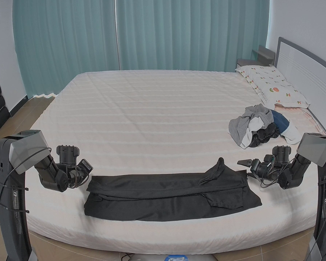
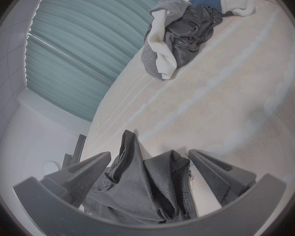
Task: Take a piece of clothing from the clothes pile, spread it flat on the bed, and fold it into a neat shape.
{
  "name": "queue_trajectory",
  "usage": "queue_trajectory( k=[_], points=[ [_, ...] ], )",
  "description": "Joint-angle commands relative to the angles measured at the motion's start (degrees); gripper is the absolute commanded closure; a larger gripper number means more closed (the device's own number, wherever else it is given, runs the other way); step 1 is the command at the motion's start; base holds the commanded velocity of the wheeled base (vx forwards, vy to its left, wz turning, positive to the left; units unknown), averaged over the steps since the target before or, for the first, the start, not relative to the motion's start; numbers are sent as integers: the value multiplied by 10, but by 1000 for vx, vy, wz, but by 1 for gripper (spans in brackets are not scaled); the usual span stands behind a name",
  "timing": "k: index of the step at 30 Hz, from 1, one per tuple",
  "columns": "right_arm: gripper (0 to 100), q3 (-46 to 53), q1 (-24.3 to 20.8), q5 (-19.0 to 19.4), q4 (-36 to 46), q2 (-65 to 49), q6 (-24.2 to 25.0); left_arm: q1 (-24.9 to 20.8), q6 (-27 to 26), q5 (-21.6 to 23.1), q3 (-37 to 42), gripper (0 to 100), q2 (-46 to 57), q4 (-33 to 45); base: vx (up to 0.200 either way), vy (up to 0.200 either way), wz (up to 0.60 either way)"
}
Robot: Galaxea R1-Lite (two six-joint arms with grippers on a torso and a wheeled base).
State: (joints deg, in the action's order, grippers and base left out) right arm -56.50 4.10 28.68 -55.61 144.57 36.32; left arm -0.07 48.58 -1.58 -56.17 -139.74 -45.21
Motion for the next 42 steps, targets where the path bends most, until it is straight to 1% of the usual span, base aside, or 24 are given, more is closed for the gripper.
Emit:
queue_trajectory(
  k=[1, 3, 7, 8, 12, 15, 19, 23, 25, 33, 37, 42],
  points=[
    [0, -2, -1, 0, 6, -3, 1, 0, -1, 26, 13, 100, 17, 3, 0, 0, 0],
    [0, -1, -1, 0, 5, -3, 0, 0, -1, 40, 19, 100, 22, 3, 0, 0, 0],
    [0, 3, -1, 0, 5, -6, 0, 0, -5, 43, 29, 100, 25, 2, 0, 0, 0],
    [0, 5, 0, 0, 5, -7, 0, 0, -5, 43, 29, 0, 25, 2, 0, 0, 0],
    [0, 10, -1, 0, 7, -17, 0, -3, -14, 43, 34, 0, 21, 1, 0, 0, 0],
    [0, 24, -7, 0, 5, -27, 0, -3, -31, 43, 41, 0, 20, -3, 0, 0, 0],
    [0, 33, -13, -2, 7, -37, 0, -3, -32, 43, 41, 0, 20, -3, 0, 0, 0],
    [0, 37, -15, -15, 8, -37, -7, -3, -32, 43, 41, 0, 20, -3, 0, 0, 0],
    [0, 37, -15, -15, 8, -37, -7, -3, -32, 43, 41, 0, 20, -3, 0, 0, 0],
    [0, 53, -15, -17, 58, -61, -50, -3, -33, 43, 40, 0, 20, -4, 0, 0, 0],
    [0, 56, -16, -17, 60, -68, -53, -4, -33, 43, 40, 0, 20, -3, 0, 0, 0],
    [0, 48, -28, -17, 61, -59, -53, -4, -33, 43, 37, 0, 20, -3, 0, 0, 0]
  ],
)
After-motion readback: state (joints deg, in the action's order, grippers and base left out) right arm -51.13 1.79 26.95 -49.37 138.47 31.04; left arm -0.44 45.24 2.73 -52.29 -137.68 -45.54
